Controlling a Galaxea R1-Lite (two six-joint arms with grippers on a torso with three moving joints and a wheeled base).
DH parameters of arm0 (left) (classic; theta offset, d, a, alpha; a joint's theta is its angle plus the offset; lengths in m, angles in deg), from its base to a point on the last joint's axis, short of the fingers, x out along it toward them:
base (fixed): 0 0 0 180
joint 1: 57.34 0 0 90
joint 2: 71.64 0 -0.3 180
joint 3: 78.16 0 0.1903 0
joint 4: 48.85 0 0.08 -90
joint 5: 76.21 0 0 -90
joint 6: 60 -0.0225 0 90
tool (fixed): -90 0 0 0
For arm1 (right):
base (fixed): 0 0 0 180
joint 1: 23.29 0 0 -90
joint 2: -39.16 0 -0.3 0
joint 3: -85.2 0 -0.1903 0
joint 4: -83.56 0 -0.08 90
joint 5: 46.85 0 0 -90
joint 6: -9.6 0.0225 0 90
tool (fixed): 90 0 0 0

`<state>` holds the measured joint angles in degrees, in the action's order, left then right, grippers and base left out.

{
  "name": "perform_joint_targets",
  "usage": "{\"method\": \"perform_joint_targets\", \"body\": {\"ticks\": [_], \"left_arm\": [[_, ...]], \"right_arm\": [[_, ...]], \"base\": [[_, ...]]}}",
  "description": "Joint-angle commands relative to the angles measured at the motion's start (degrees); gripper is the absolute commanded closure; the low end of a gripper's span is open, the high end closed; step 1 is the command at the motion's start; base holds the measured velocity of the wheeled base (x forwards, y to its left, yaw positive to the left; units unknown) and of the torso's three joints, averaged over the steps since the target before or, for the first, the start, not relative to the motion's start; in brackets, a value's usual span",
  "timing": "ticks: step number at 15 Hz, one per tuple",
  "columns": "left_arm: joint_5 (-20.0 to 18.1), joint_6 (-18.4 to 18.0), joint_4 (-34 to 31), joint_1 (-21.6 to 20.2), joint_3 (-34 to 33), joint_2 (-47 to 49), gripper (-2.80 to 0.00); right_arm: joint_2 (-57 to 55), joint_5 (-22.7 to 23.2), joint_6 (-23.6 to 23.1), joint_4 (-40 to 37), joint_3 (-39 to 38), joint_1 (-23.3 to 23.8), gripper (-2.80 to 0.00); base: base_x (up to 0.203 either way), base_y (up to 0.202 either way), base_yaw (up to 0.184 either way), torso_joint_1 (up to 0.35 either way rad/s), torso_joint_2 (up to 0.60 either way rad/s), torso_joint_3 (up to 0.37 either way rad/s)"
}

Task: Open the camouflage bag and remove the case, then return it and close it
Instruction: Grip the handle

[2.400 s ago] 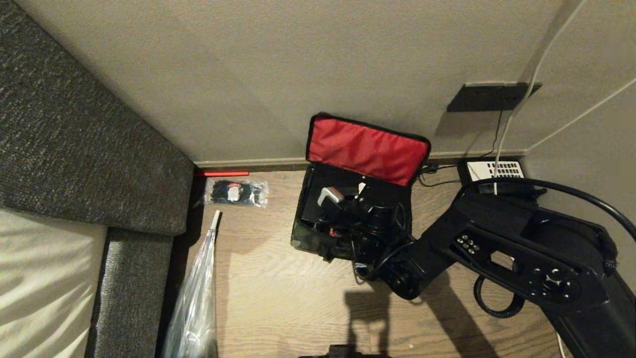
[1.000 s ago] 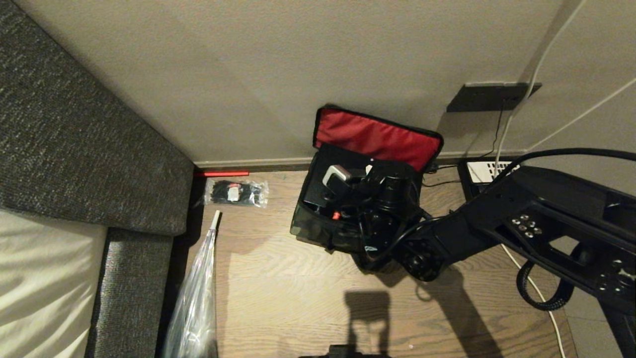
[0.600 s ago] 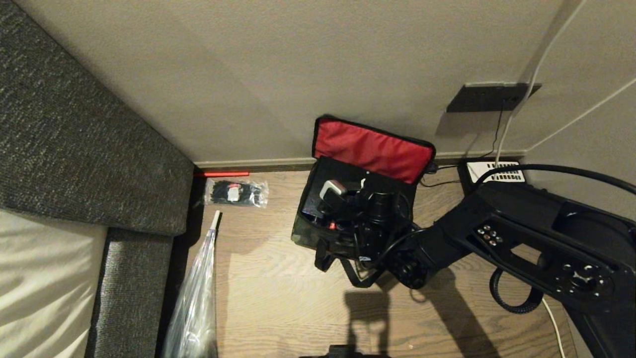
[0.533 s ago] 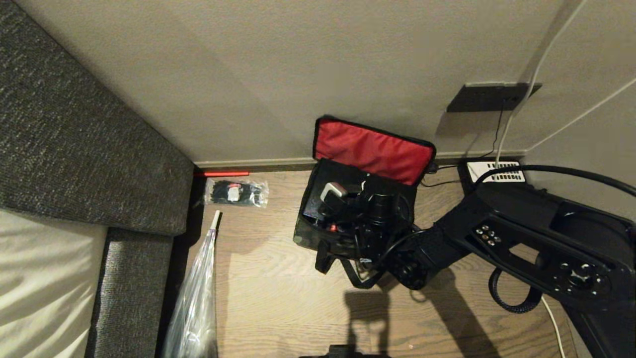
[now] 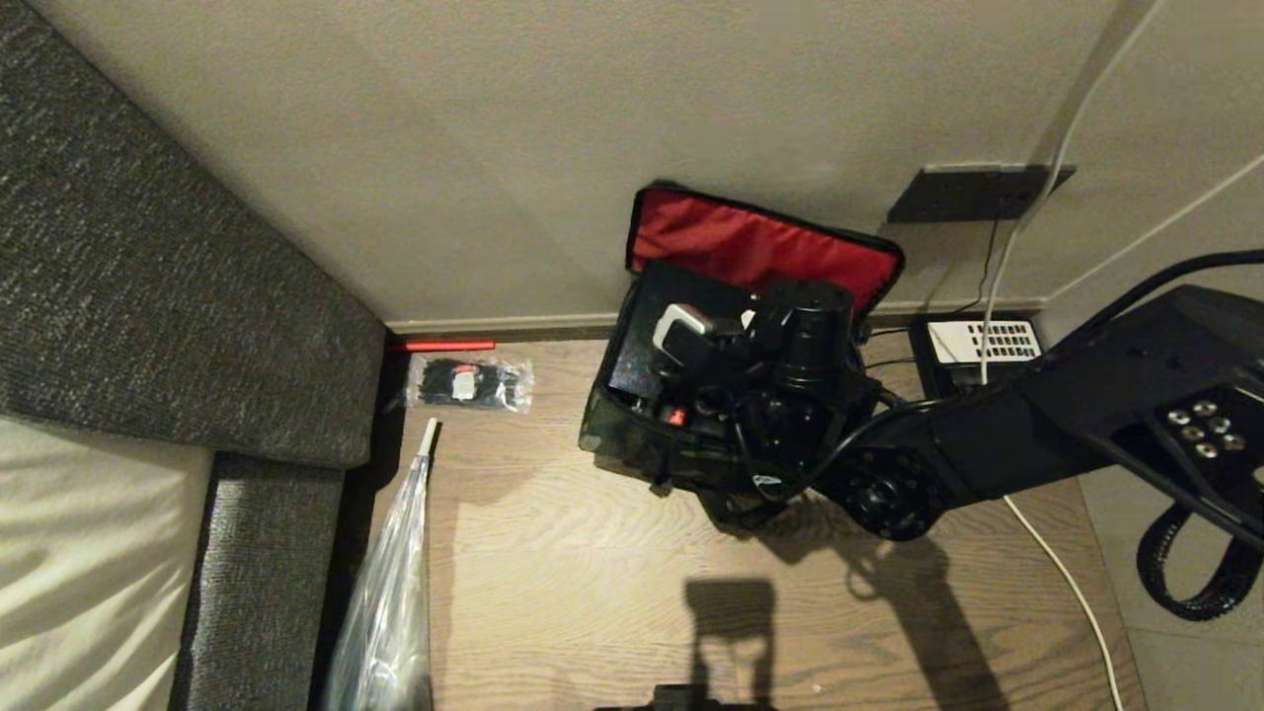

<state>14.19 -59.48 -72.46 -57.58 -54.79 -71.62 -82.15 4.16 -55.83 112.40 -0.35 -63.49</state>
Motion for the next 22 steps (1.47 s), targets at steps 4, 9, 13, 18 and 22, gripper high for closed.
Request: {"method": "perform_joint_targets", "body": {"ticks": [4,9,13,18,22], "left_arm": [[0.0,0.0,0.0,0.0,-0.2,-0.1,0.00],[0.0,0.0,0.0,0.0,-0.2,-0.1,0.00],[0.0,0.0,0.0,0.0,-0.2,-0.1,0.00],[0.0,0.0,0.0,0.0,-0.2,-0.1,0.00],[0.0,0.0,0.0,0.0,-0.2,-0.1,0.00]], "right_arm": [[-8.3,-0.3,3.3,0.4,1.7,0.0,0.00],[-21.0,-0.2,5.7,4.3,8.6,0.3,0.00],[-28.6,-0.2,5.7,8.8,11.0,0.5,0.00],[-28.3,-0.2,5.6,9.6,11.4,0.8,0.00],[-24.1,-0.2,5.2,8.9,10.6,0.8,0.00]], "base": [[0.000,0.000,0.000,0.000,0.00,0.000],[0.000,0.000,0.000,0.000,0.00,0.000],[0.000,0.000,0.000,0.000,0.00,0.000],[0.000,0.000,0.000,0.000,0.00,0.000],[0.000,0.000,0.000,0.000,0.00,0.000]]}}
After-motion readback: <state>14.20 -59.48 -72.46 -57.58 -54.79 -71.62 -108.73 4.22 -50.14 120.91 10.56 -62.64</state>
